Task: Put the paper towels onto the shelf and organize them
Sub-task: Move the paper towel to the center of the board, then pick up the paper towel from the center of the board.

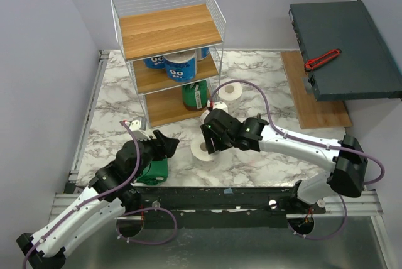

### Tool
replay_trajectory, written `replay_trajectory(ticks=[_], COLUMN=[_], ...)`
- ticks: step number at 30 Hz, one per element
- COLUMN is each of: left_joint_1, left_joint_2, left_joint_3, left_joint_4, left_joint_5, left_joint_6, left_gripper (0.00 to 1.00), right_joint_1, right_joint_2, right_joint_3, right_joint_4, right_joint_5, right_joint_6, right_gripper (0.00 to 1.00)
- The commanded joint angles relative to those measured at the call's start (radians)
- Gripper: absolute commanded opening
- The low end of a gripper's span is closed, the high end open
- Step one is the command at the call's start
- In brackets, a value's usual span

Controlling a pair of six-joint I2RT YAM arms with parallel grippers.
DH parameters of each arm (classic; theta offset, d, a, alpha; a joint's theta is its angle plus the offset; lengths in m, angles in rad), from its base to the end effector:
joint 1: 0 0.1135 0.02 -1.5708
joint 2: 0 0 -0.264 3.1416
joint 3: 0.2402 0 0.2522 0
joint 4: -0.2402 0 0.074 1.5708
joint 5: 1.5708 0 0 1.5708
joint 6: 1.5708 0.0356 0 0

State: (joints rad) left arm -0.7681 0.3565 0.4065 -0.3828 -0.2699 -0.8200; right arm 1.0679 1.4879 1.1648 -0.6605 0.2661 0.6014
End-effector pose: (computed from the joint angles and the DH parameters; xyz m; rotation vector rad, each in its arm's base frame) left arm 0.0905 -0.0742 0.2424 -0.2413 1.9624 -0.8126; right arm 0.1574 0.2667 0.2655 -0.4862 2.4903 0.3402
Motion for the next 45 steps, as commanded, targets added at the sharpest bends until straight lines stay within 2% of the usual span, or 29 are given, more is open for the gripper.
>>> replay_trajectory(ticks=[1,5,14,17,20,23,27,31,33,34,36,42,45], left_joint_1=[0.000,0.000,0.000,0.000,0.000,0.000,0.000,0.000,-0.001,0.000,-0.001,-0.001,0.000], left_joint_2=[0.002,-0.001,-0.015,-0.011,-0.011,-0.019,-0.048,-0.066,-0.070,-0.070,-0.071,-0.061,-0.058], left_joint_3=[0.007,0.007,0.011,0.021,0.029,0.032,0.021,0.013,0.013,0.012,0.009,0.004,0.001], left_joint_4=[0.026,0.021,0.004,-0.012,-0.030,-0.047,-0.062,-0.070,-0.074,-0.074,-0.073,-0.048,-0.045], left_joint_5=[0.026,0.021,0.000,-0.009,-0.027,-0.033,-0.038,-0.045,-0.044,-0.043,-0.042,-0.020,-0.006], left_joint_6=[0.001,0.001,0.021,0.026,0.020,0.019,0.015,0.012,0.009,0.009,0.009,0.004,-0.008], left_gripper=[0.67,0.67,0.67,0.67,0.67,0.67,0.67,0.67,0.67,0.67,0.67,0.67,0.67], right_joint_1=[0.008,0.007,0.117,0.175,0.182,0.185,0.184,0.184,0.179,0.164,0.115,0.109,0.109], right_joint_2=[-0.037,-0.041,-0.153,-0.131,-0.129,-0.114,-0.093,-0.105,-0.119,-0.128,-0.156,-0.198,-0.179], right_joint_3=[0.011,0.038,0.024,0.008,-0.075,-0.059,-0.019,-0.023,-0.012,-0.002,-0.001,0.004,0.029], right_joint_4=[-0.035,-0.054,0.093,0.123,0.228,0.240,0.203,0.198,0.146,0.102,0.078,0.021,-0.058], right_joint_5=[0.057,0.084,-0.028,-0.061,-0.170,-0.156,-0.036,0.160,0.305,0.323,0.228,0.146,0.133], right_joint_6=[0.002,-0.009,-0.206,-0.295,-0.370,-0.399,-0.385,-0.260,-0.104,-0.023,0.086,0.385,0.442], right_gripper=[0.70,0.69,0.68,0.71,0.74,0.75,0.73,0.71,0.76,0.79,0.79,0.79,0.84])
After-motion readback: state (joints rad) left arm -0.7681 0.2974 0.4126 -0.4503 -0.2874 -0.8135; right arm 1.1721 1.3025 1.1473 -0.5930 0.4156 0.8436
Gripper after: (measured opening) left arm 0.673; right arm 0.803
